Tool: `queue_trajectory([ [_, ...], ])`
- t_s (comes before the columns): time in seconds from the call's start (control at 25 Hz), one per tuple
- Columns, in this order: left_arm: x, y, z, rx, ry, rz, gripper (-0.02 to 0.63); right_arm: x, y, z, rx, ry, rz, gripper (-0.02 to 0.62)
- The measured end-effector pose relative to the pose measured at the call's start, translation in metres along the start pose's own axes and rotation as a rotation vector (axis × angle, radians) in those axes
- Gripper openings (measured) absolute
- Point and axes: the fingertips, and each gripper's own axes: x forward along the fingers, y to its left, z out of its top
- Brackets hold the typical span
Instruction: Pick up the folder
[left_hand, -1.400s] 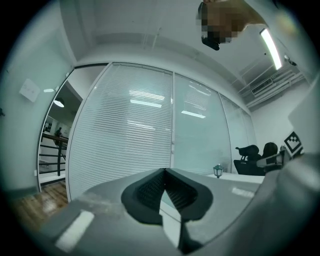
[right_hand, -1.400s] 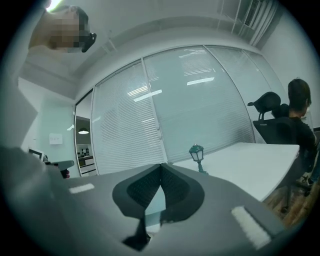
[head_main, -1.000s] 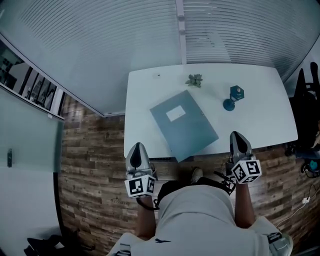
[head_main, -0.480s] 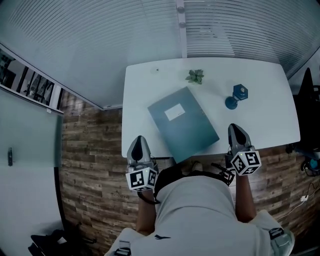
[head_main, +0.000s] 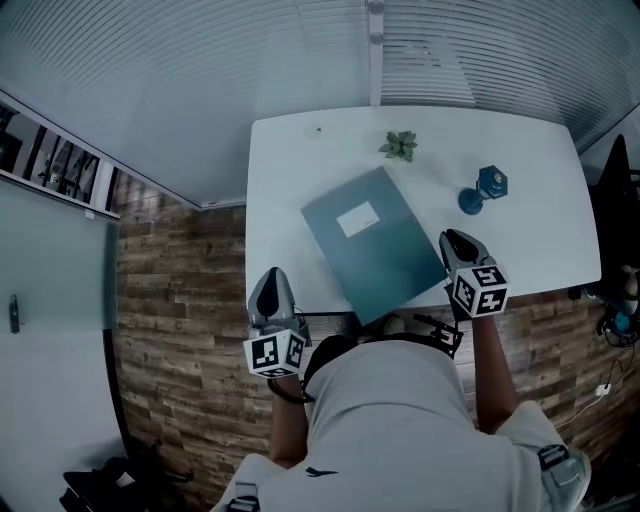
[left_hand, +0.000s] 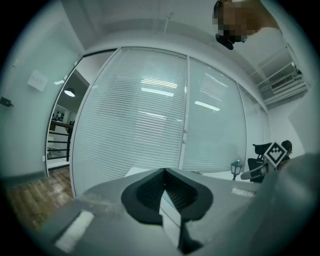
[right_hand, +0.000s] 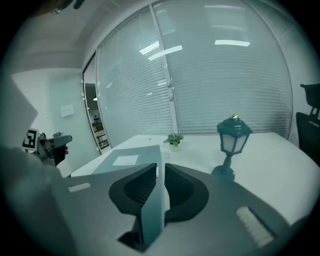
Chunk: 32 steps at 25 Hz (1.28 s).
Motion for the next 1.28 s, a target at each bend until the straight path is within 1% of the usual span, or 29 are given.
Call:
queue_trajectory([
  [0.04, -0.001, 0.002, 0.0, -0.001, 0.002, -0.004, 0.006, 0.009, 0.004, -0.003, -0.006, 0.043, 0.023, 0.073],
  [0.16, -0.003, 0.007, 0.001, 0.007, 0.009, -0.008, 0.006, 0.039, 0.017, -0.018, -0.017, 0.184, 0.106, 0.206],
  [0.24, -0.003, 0.008, 0.0, 0.017, 0.015, -0.01, 0.006, 0.061, 0.025, -0.035, 0.003, 0.31, 0.18, 0.253],
  [0.32, -0.003, 0.009, 0.0, 0.026, 0.019, -0.015, 0.006, 0.082, 0.034, -0.054, 0.048, 0.454, 0.263, 0.29],
  [0.36, -0.004, 0.009, 0.001, 0.03, 0.02, -0.018, 0.006, 0.091, 0.037, -0.061, 0.062, 0.514, 0.291, 0.316],
  [0.44, -0.004, 0.009, 0.002, 0.038, 0.023, -0.023, 0.006, 0.106, 0.042, -0.069, 0.071, 0.601, 0.325, 0.378],
  [0.6, -0.005, 0.008, -0.001, 0.041, 0.036, -0.028, 0.006, 0.121, 0.051, -0.077, 0.13, 0.716, 0.413, 0.441],
  [0.72, -0.005, 0.006, -0.003, 0.042, 0.044, -0.032, 0.006, 0.125, 0.051, -0.083, 0.18, 0.746, 0.464, 0.466],
  [0.92, -0.002, 0.002, -0.011, 0.023, 0.065, -0.054, 0.006, 0.126, 0.049, -0.082, 0.185, 0.729, 0.458, 0.454],
  [1.0, 0.001, -0.004, -0.019, 0.021, 0.104, -0.07, 0.006, 0.126, 0.049, -0.082, 0.184, 0.724, 0.449, 0.452],
  [1.12, 0.009, -0.009, -0.039, 0.011, 0.186, -0.072, 0.006, 0.126, 0.049, -0.083, 0.181, 0.72, 0.441, 0.449],
  [1.2, 0.015, -0.011, -0.054, -0.021, 0.239, -0.076, 0.006, 0.125, 0.05, -0.084, 0.179, 0.722, 0.437, 0.448],
  [1.28, 0.021, -0.015, -0.068, -0.067, 0.286, -0.097, 0.006, 0.124, 0.05, -0.084, 0.179, 0.72, 0.439, 0.448],
])
